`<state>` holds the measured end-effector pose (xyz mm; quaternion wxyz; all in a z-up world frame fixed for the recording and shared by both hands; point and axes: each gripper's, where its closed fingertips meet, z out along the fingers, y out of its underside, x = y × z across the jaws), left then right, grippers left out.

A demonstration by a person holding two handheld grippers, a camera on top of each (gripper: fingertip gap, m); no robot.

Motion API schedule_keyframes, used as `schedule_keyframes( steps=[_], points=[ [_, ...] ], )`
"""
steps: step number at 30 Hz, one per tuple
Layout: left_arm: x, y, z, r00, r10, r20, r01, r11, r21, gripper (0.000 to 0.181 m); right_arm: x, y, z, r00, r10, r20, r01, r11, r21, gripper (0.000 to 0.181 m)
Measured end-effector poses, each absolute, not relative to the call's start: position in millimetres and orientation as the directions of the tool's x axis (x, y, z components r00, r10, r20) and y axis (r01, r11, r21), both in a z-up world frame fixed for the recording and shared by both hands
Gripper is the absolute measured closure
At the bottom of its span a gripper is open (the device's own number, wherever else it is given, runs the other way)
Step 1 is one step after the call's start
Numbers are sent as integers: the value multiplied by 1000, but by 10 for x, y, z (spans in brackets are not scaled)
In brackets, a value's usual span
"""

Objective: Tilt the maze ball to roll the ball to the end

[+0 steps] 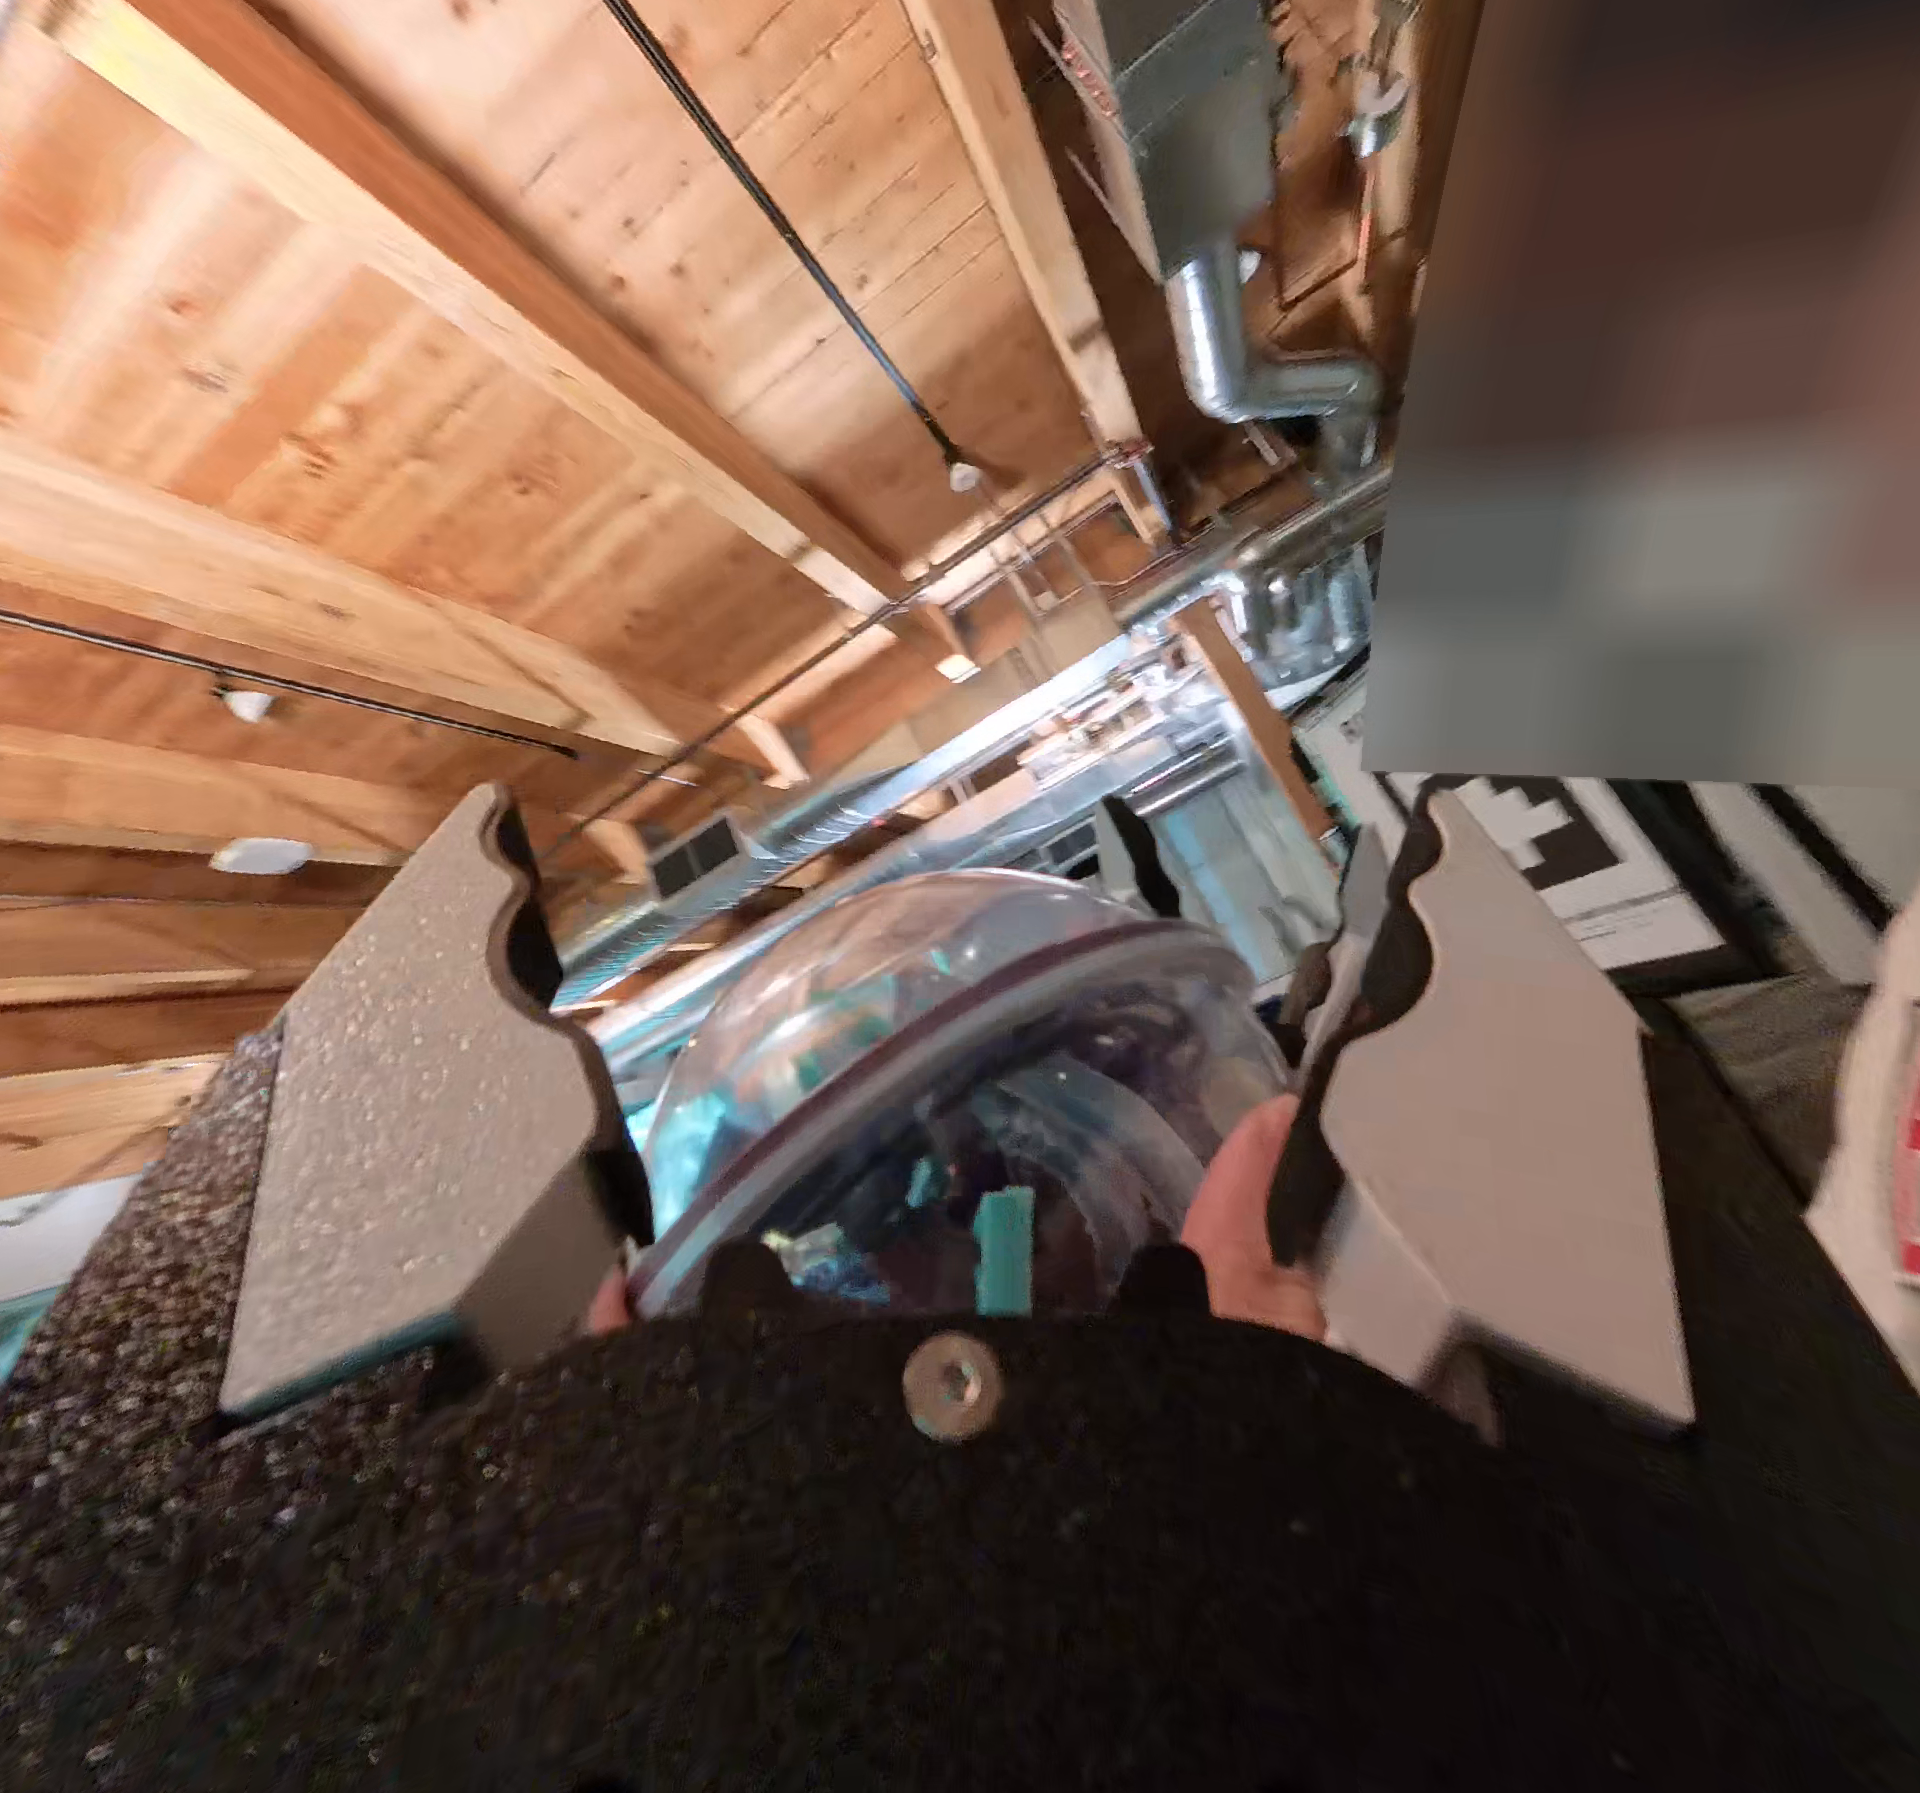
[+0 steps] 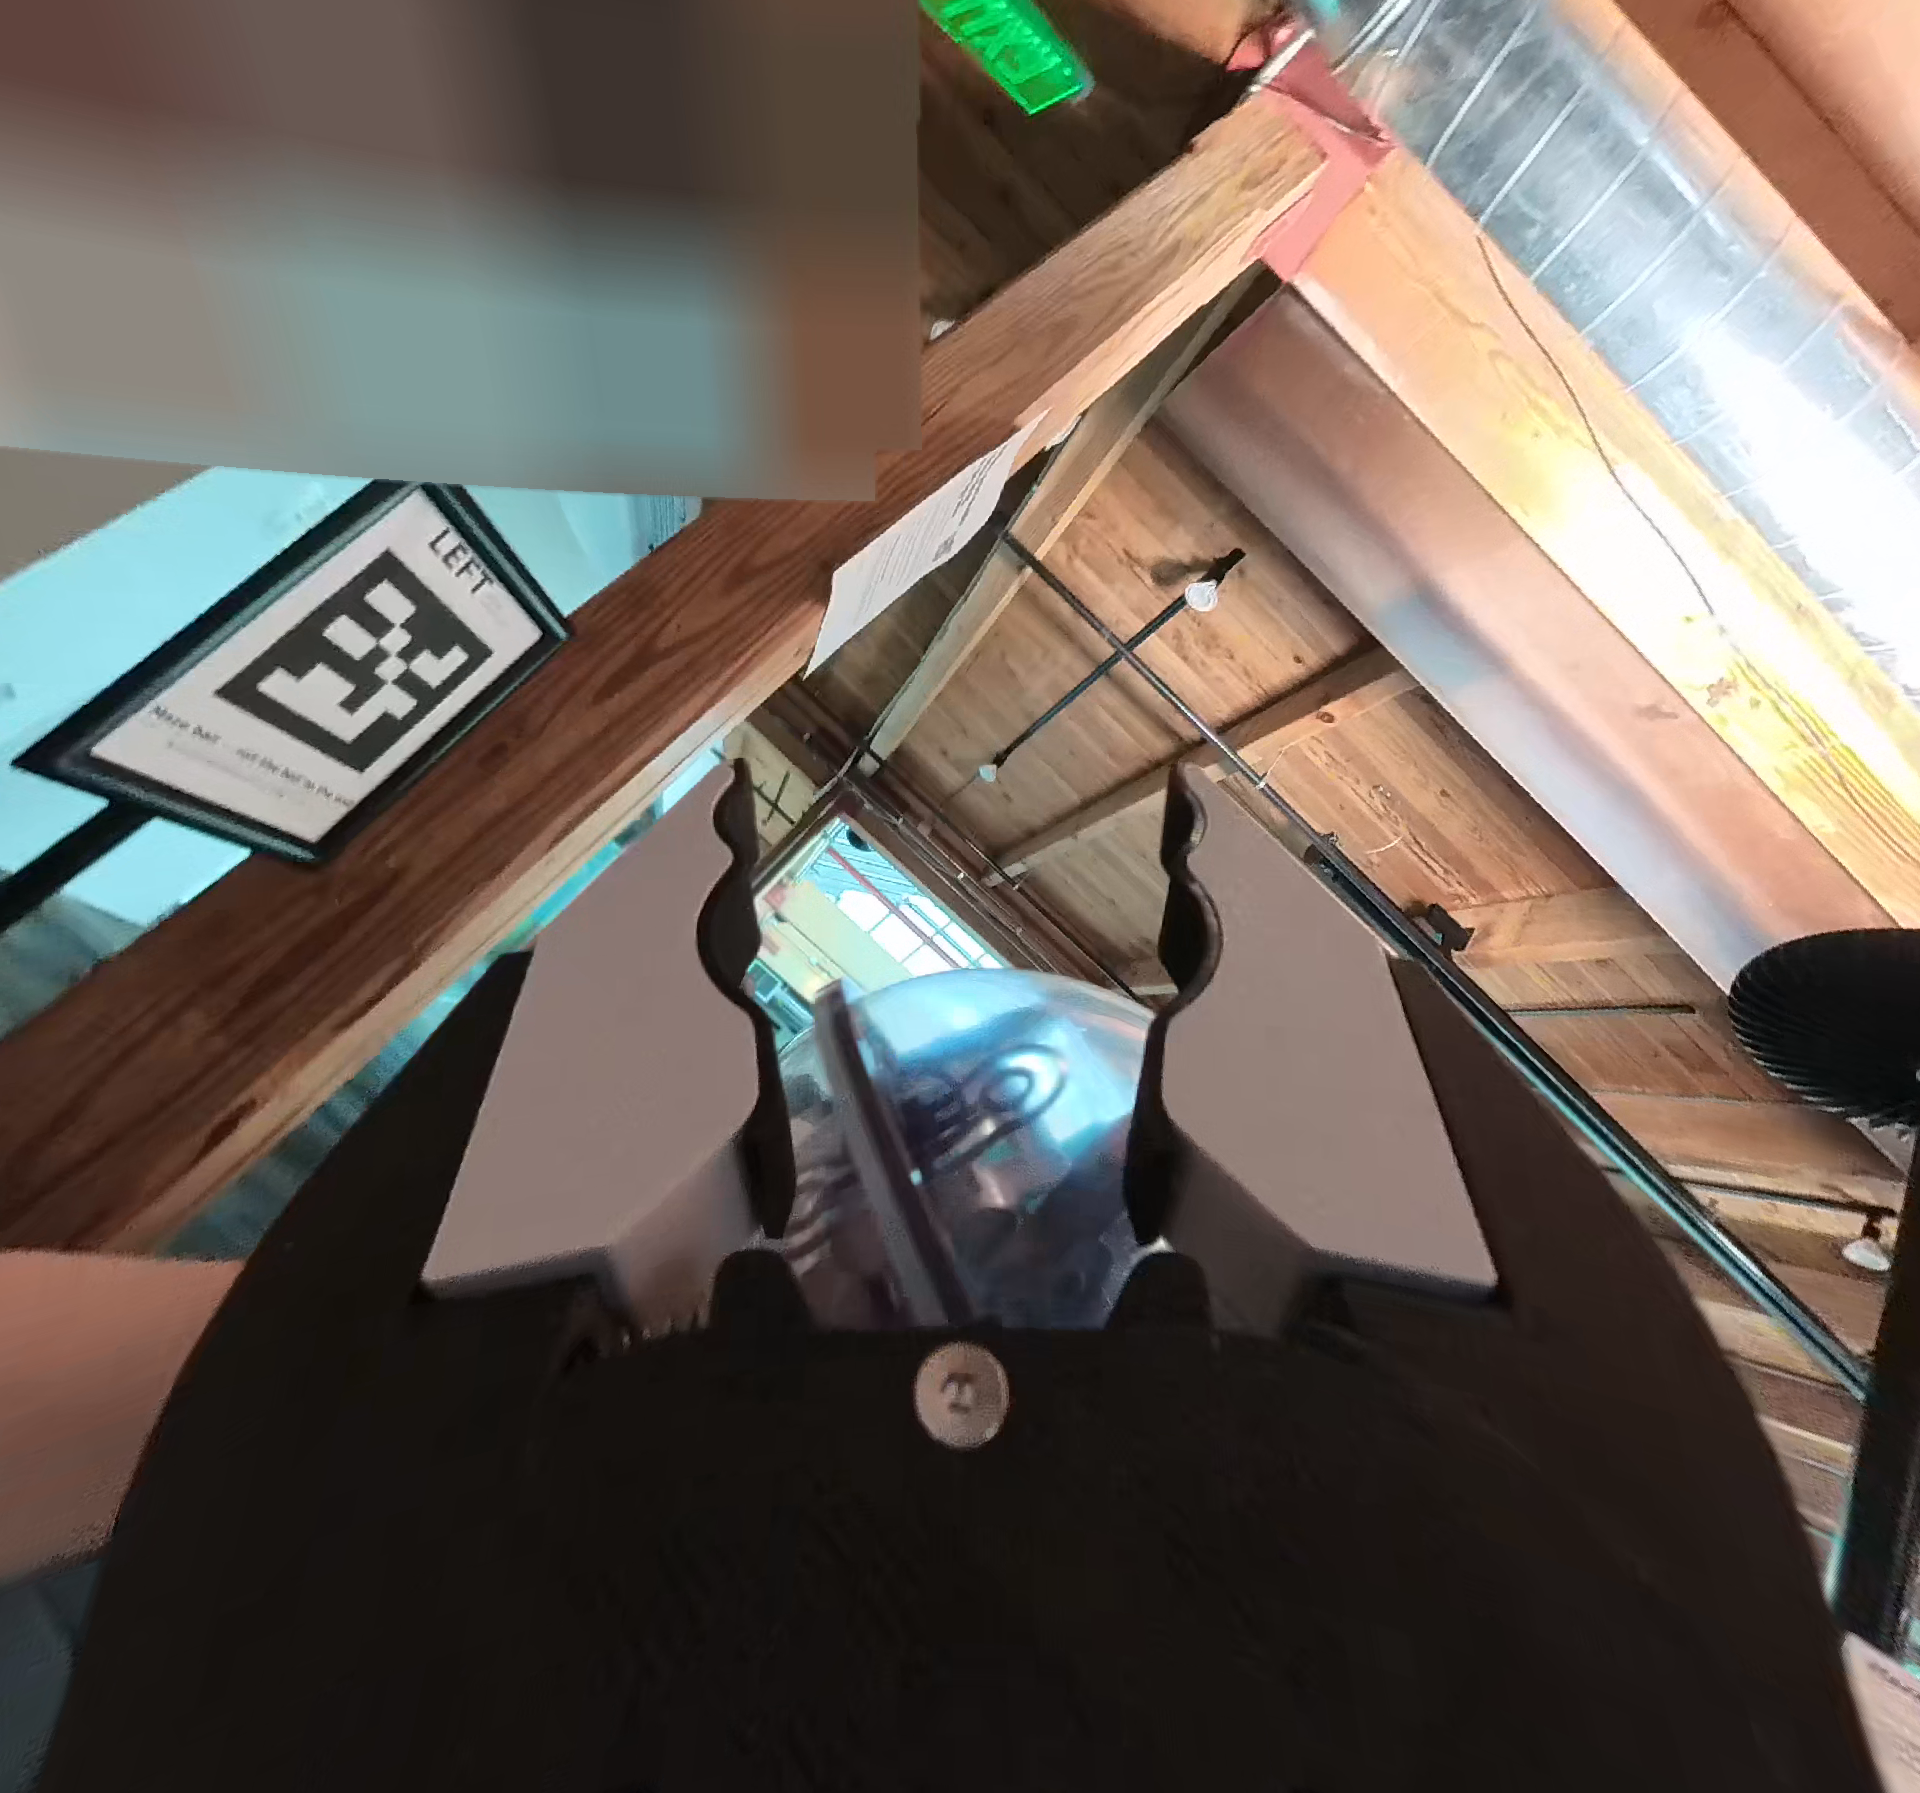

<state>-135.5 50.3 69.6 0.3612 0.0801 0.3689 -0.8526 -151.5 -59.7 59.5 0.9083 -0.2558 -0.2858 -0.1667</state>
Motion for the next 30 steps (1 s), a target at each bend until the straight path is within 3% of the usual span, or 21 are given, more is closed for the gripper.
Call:
schedule_keyframes(
  steps=[3, 9, 19, 22, 30],
  points=[
    [-1280, 382, 619, -592, -638, -492, 781, -305, -545, 24, -1508, -577, 628, 813, -147, 564, 413, 827, -381, 107],
    [-1591, 138, 477, -371, -607, -703, 927, -200, -316, 24, -1514, -514, 644, 814, -200, 546, 454, 805, -382, 106],
    [-1612, -239, 116, -6, -395, -918, 987, 147, -70, 35, -1187, -594, 764, 943, -21, 333, 194, 847, -495, 99],
    [-1643, -291, 116, -6, -396, -918, 989, 136, -65, 38, -1102, -653, 772, 950, -14, 310, 168, 863, -477, 100],
    [-1968, -263, 218, -200, -417, -887, 979, -128, -161, 41, -1032, -814, 761, 940, -30, 340, 176, 896, -407, 102]
  ],
)
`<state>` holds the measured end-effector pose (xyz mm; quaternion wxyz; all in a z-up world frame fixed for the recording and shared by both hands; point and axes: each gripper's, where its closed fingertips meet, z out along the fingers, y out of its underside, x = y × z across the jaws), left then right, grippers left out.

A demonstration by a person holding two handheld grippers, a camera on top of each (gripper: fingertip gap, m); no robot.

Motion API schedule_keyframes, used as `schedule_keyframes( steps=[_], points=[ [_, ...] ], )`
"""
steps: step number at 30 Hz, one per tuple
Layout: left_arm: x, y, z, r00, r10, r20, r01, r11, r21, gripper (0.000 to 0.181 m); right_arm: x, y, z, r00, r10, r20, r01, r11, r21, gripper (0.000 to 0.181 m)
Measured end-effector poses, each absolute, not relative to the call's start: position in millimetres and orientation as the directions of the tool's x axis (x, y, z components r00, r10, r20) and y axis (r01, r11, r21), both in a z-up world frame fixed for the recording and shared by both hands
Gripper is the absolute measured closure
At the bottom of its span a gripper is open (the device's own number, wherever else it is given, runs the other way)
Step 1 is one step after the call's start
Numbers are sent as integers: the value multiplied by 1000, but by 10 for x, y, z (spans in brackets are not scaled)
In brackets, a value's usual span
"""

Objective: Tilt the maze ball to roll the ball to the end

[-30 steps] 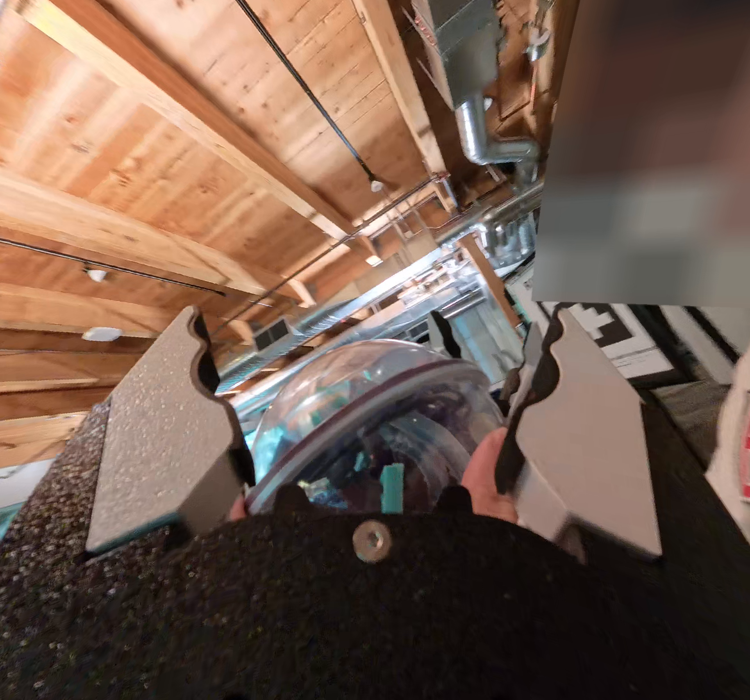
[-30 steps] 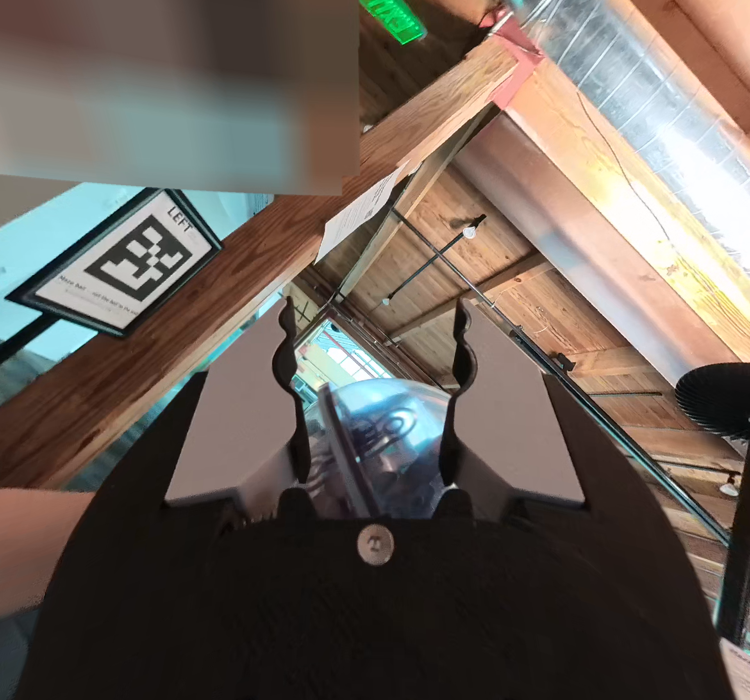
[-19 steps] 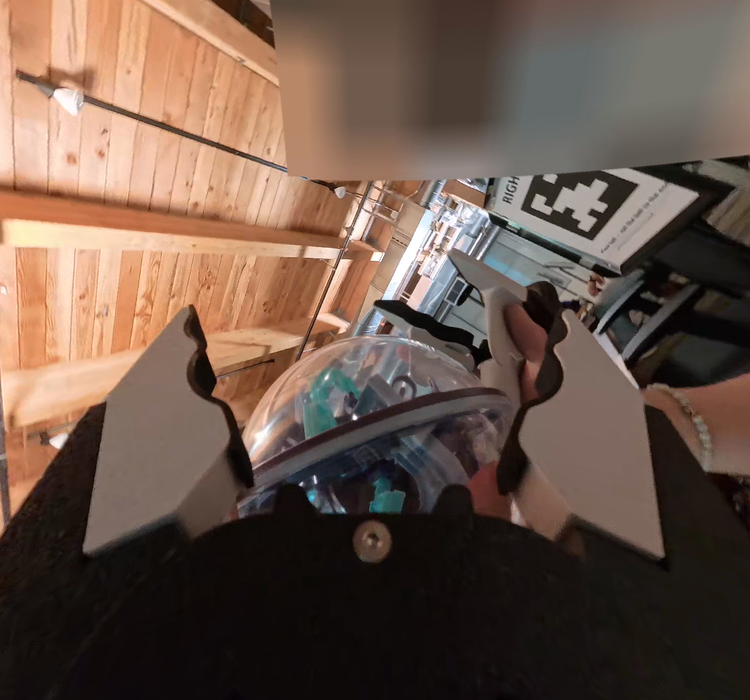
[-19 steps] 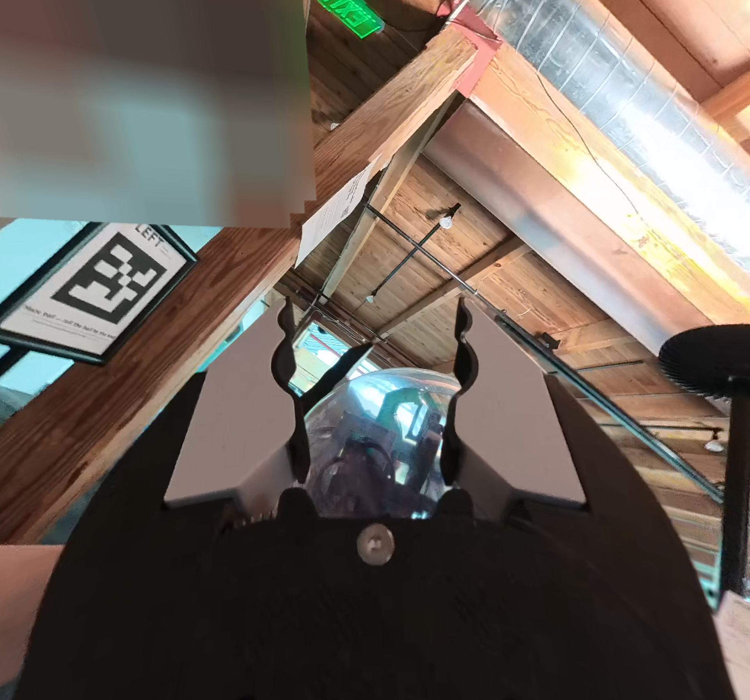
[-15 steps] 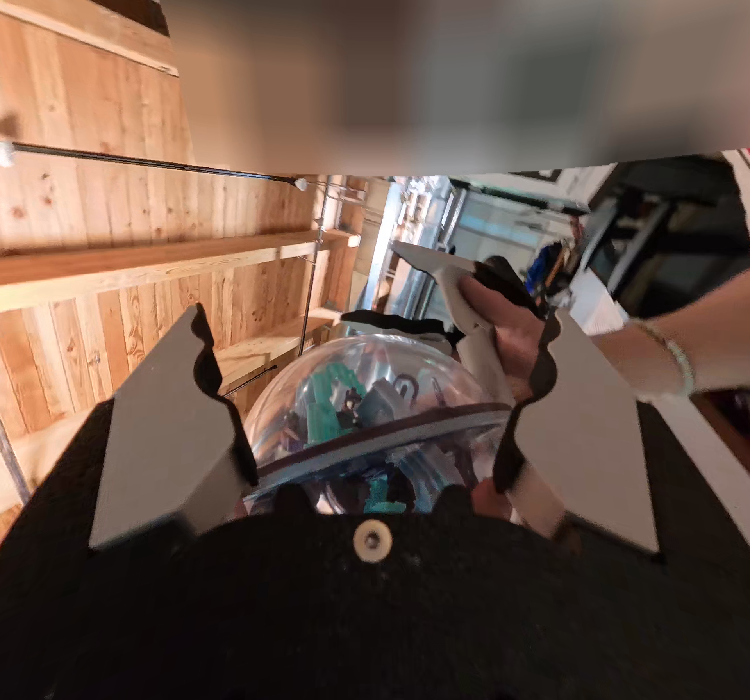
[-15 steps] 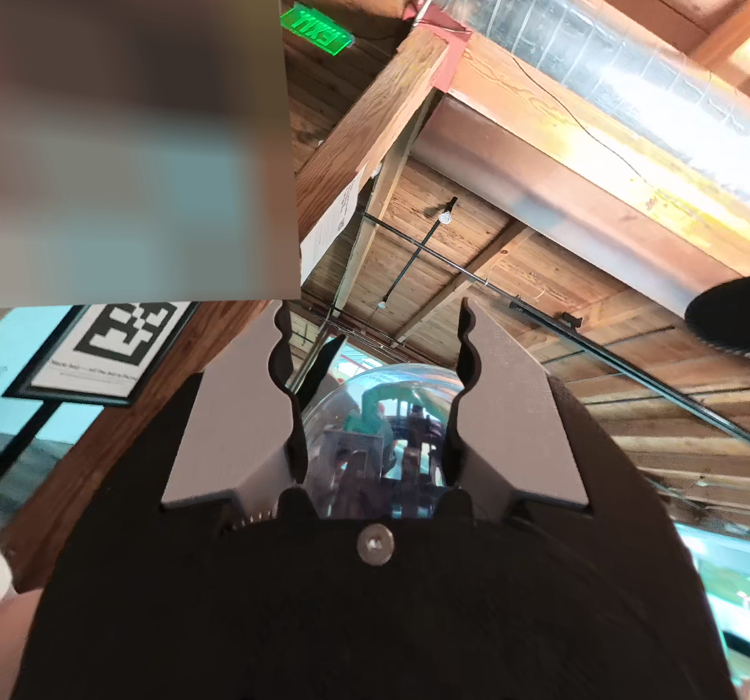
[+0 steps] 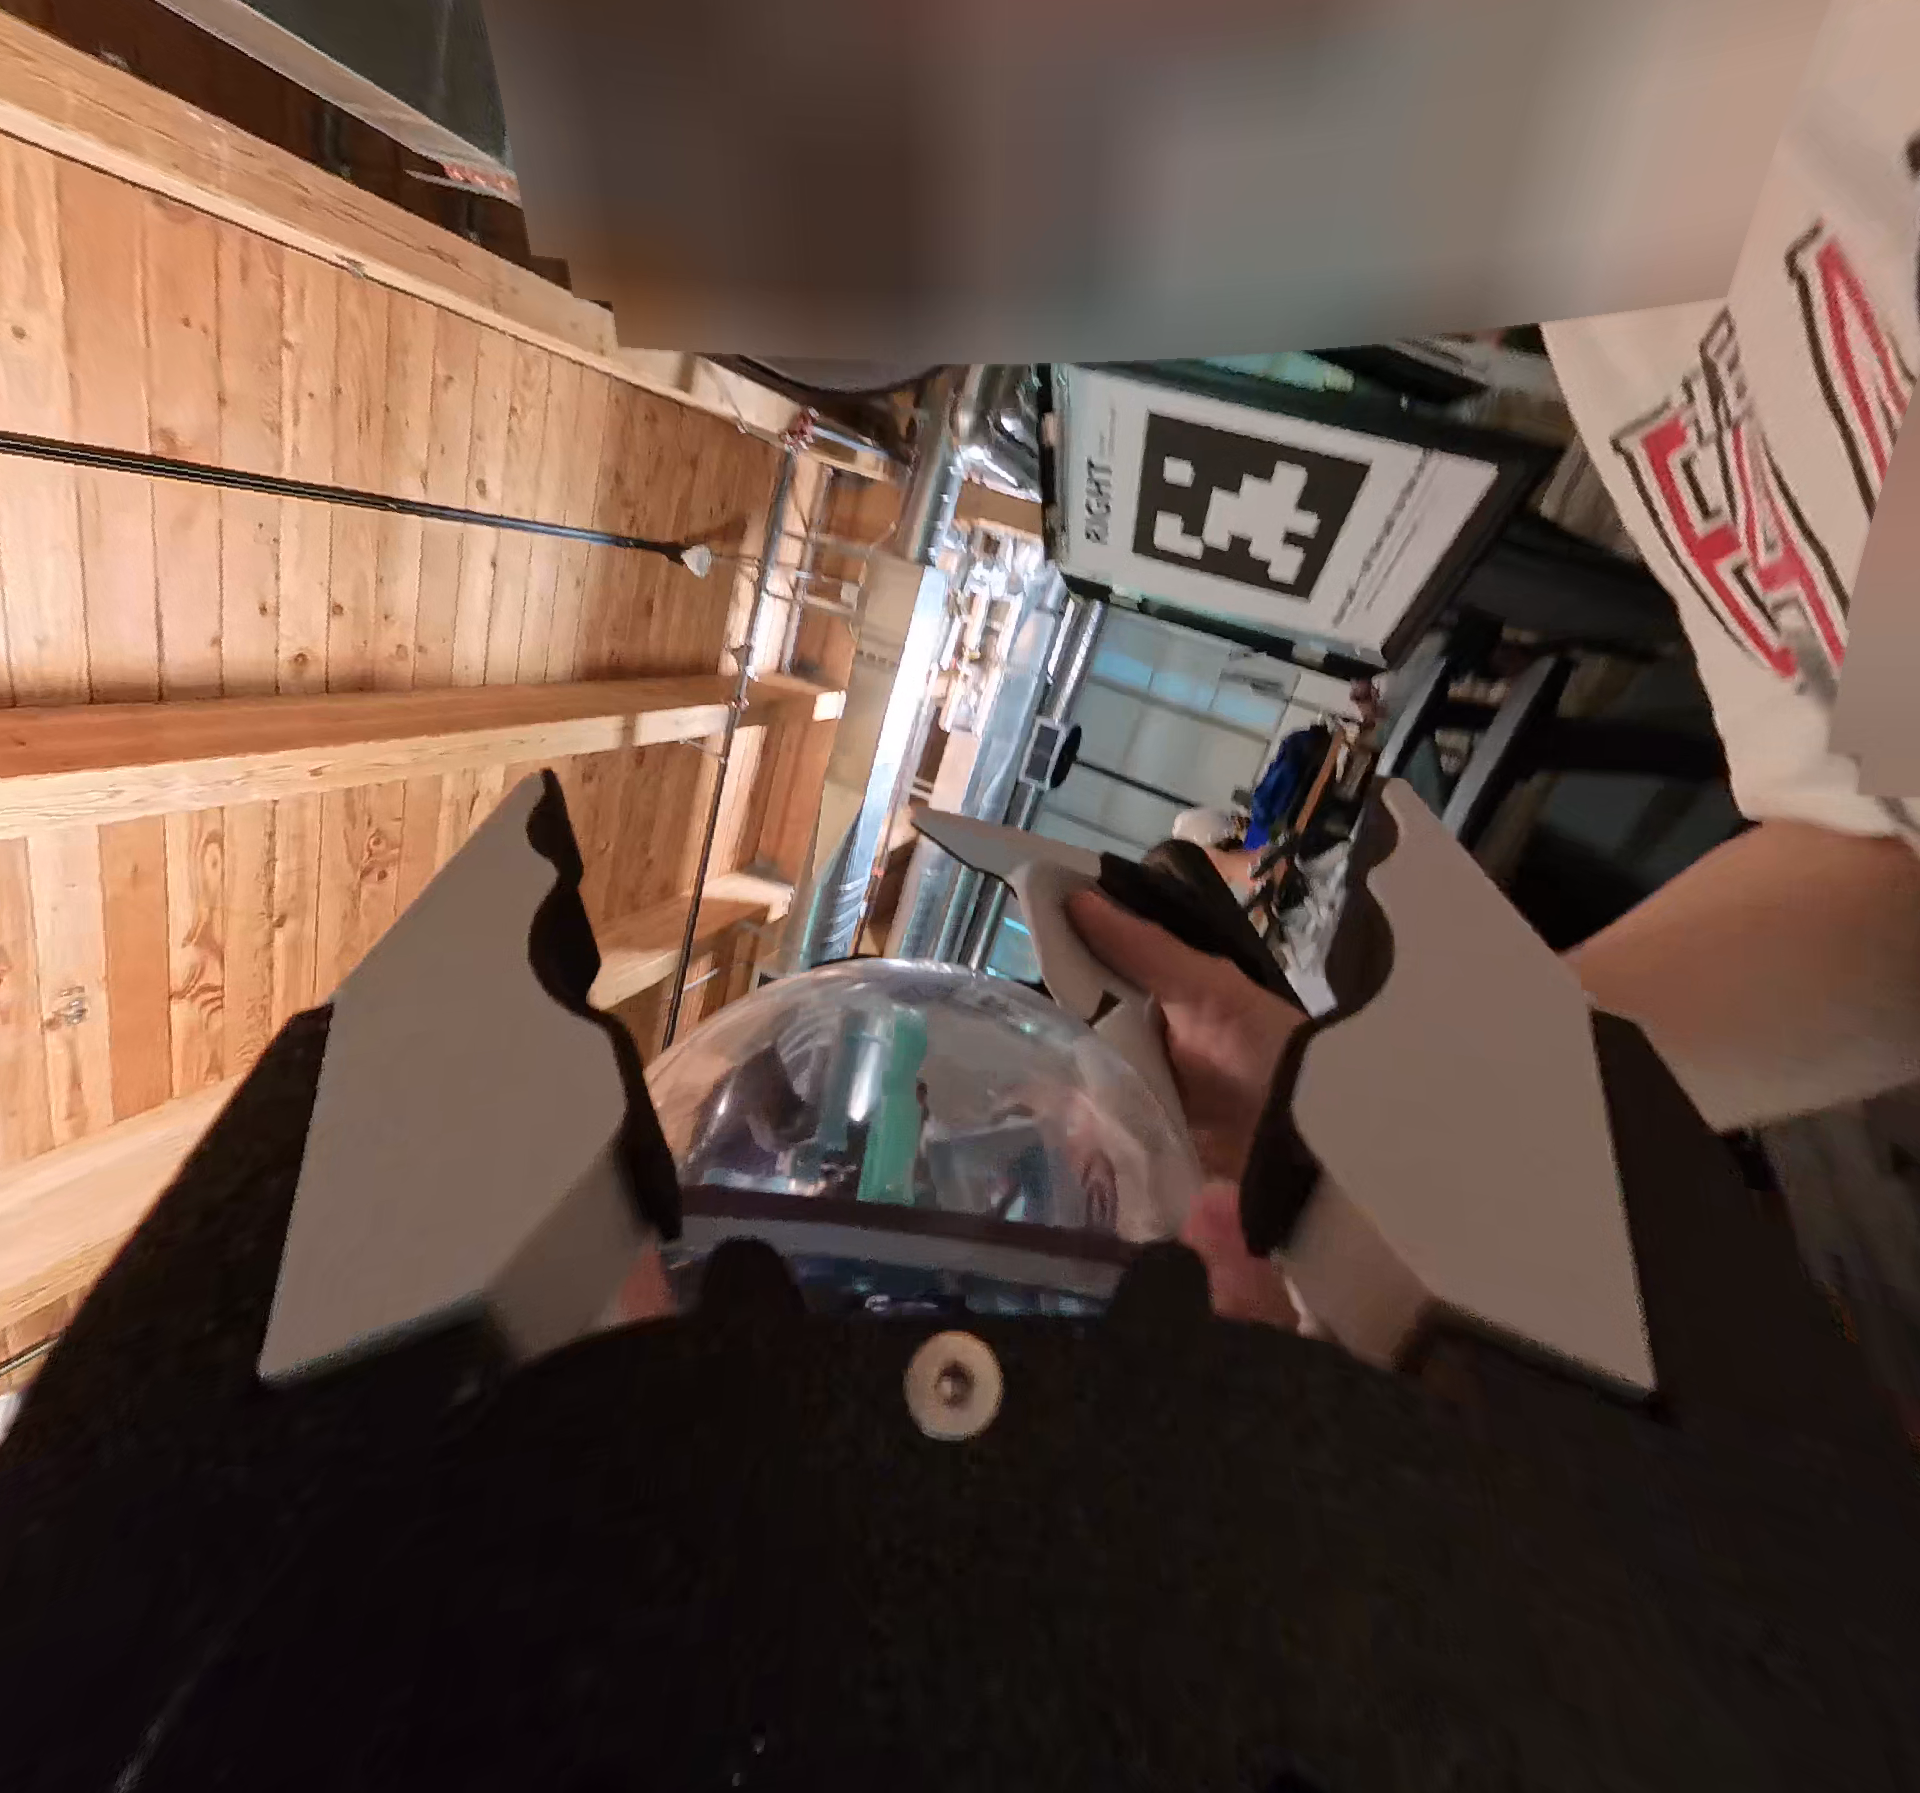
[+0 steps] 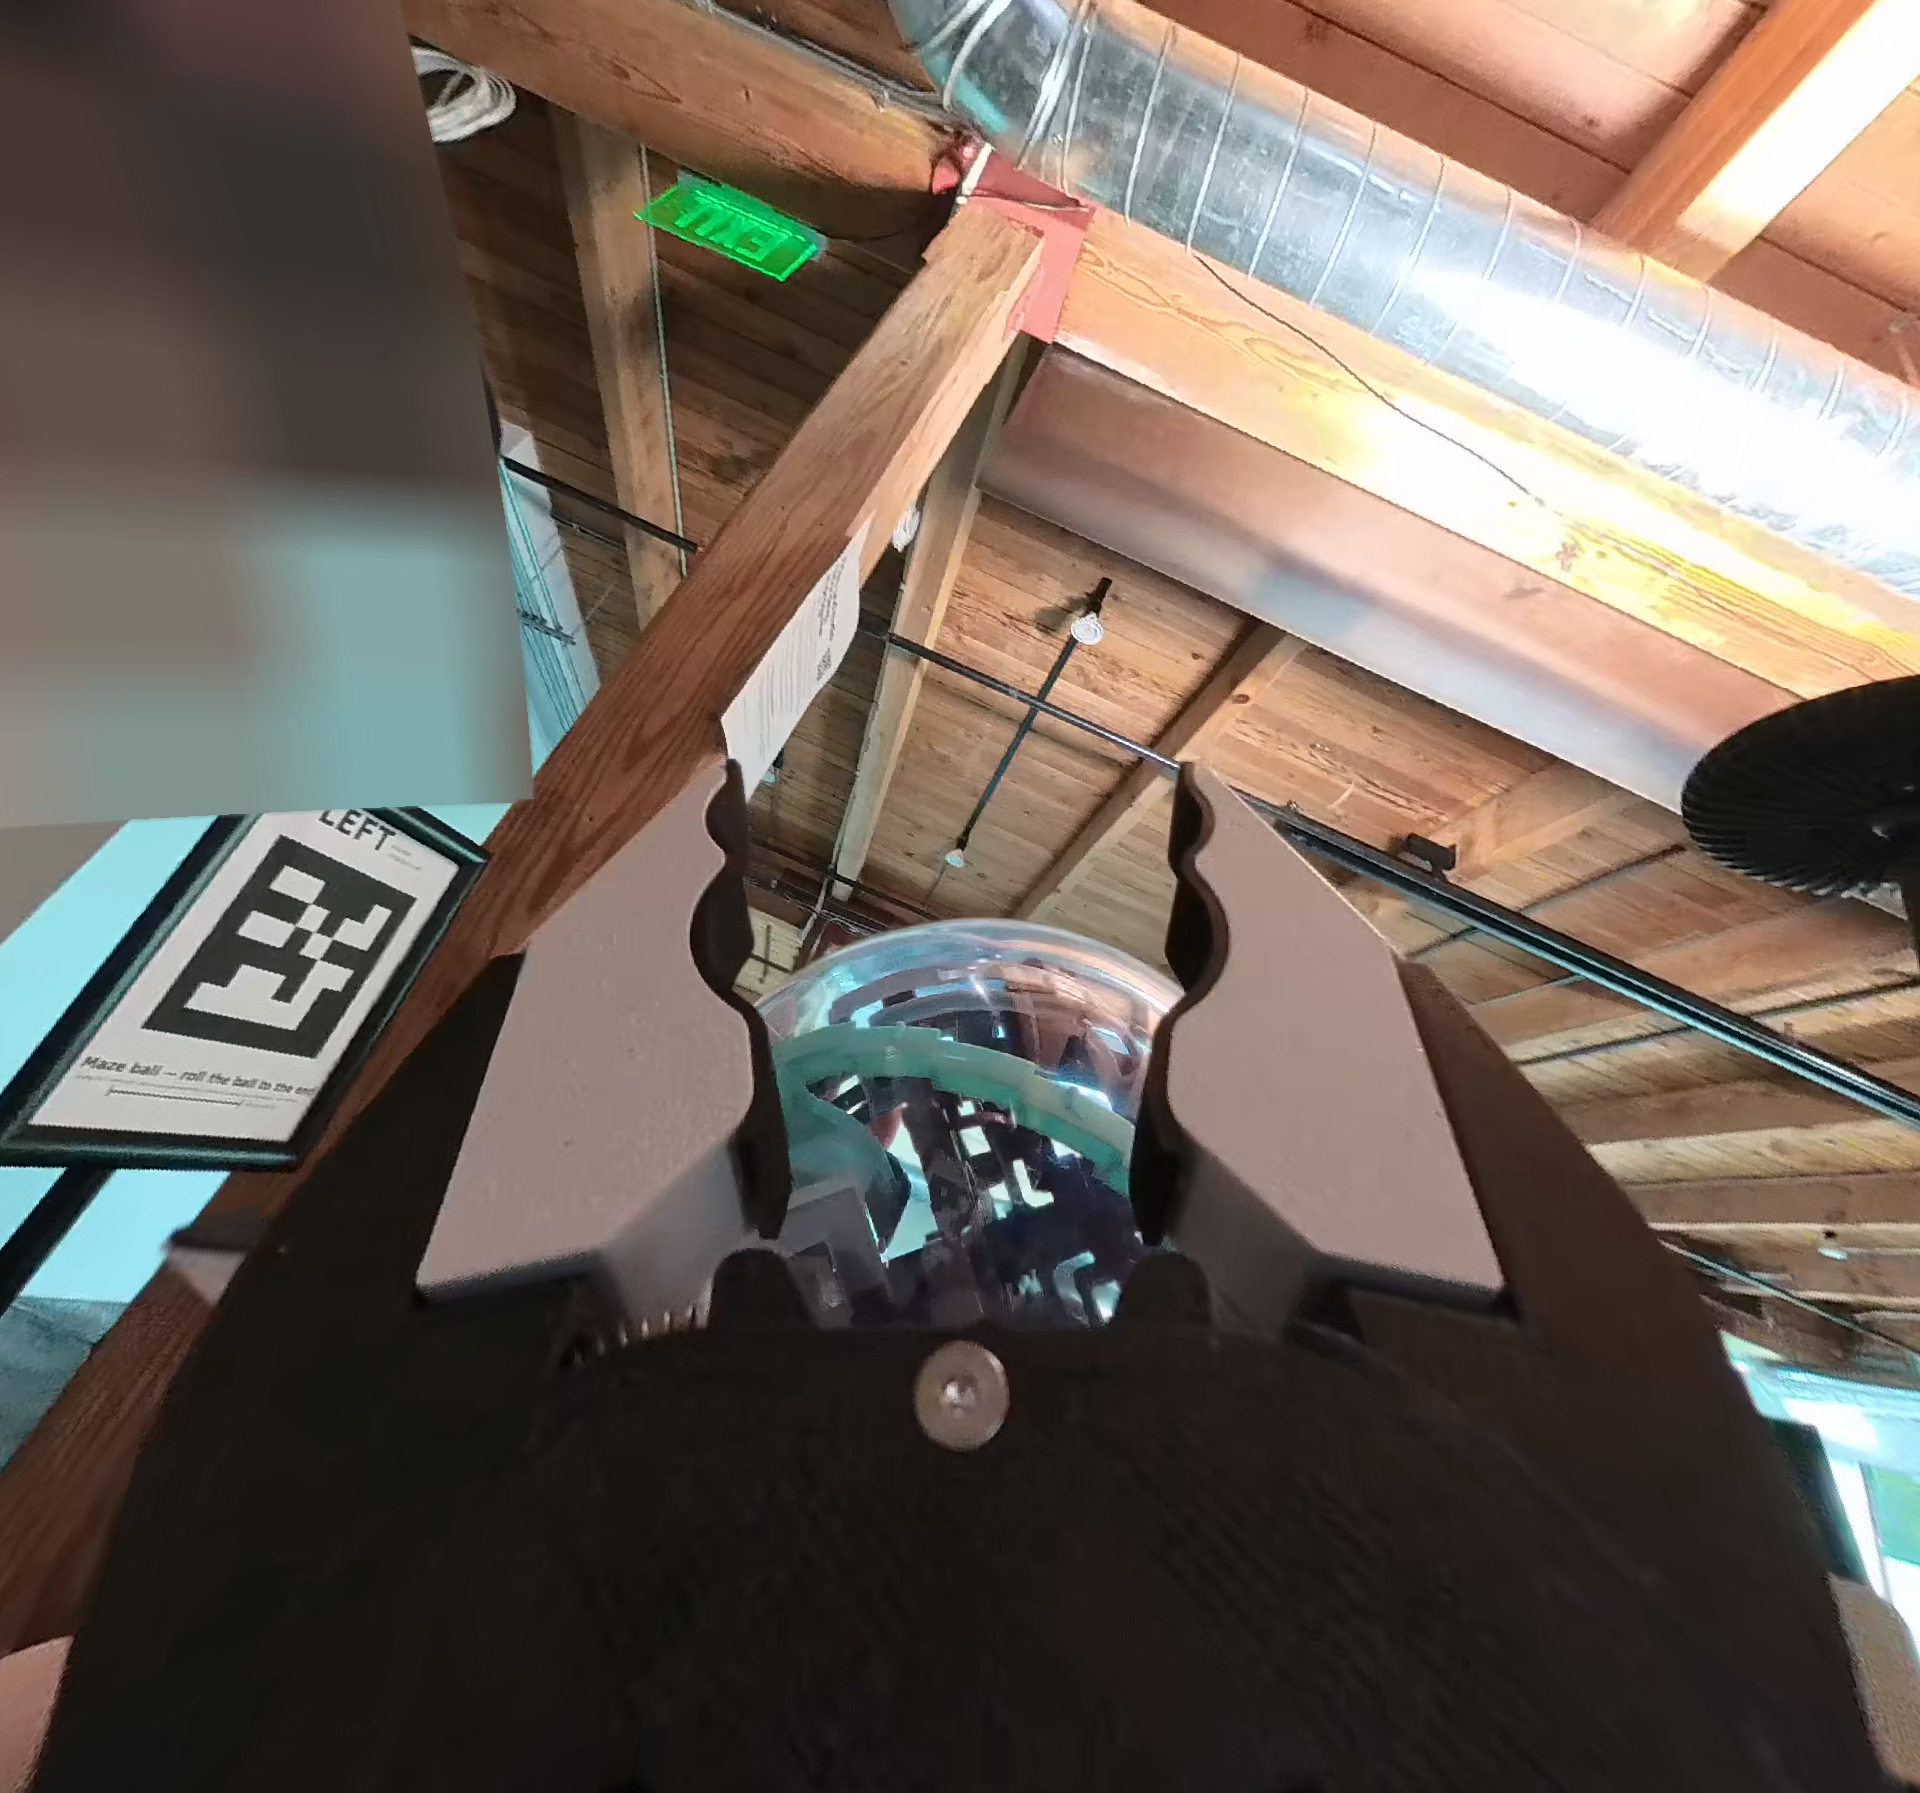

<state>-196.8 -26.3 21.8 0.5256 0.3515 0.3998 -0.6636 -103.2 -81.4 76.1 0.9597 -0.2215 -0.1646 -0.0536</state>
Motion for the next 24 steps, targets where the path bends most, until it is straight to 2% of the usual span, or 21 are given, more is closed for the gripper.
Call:
schedule_keyframes(
  steps=[4, 12, 24],
  points=[
    [-2034, -218, 304, -221, -468, -856, 972, -177, -154, 24, -1066, -882, 747, 927, -21, 373, 171, 911, -375, 102],
    [-2021, -286, 289, -139, -491, -860, 989, -118, -92, 24, -1132, -1009, 754, 907, 17, 420, 144, 926, -348, 104],
    [-2131, -469, 195, -60, -429, -901, 997, -73, -32, 24, -1168, -1181, 770, 890, 74, 449, 82, 944, -318, 107]
  ],
)
